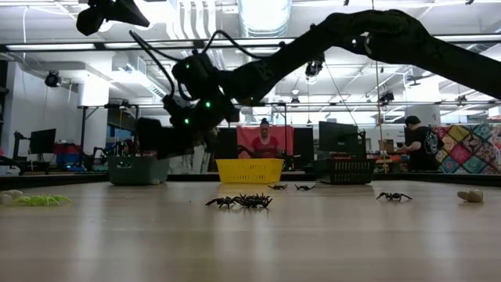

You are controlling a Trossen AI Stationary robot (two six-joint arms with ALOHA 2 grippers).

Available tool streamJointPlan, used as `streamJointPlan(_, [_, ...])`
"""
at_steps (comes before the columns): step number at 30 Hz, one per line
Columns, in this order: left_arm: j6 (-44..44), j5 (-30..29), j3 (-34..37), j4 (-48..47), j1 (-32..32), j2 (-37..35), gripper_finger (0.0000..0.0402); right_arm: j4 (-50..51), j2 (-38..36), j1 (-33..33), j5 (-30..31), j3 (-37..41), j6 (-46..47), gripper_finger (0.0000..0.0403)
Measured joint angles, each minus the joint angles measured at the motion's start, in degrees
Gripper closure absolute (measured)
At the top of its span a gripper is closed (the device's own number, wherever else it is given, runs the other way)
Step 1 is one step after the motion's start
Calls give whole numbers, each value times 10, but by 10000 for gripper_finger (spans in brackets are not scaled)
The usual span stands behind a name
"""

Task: Sort Halloween decoration
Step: Put the gray skull toy into the blue bin

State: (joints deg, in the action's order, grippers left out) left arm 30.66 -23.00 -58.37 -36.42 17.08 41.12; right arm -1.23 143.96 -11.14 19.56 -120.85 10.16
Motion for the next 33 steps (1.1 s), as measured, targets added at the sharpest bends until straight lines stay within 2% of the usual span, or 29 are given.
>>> streamJointPlan(21, [-1,0,0,8,0,-1,402,40,34,12,24,-7,94,394])
streamJointPlan(33, [-1,0,0,9,0,-2,402,0,43,9,25,-6,92,394])
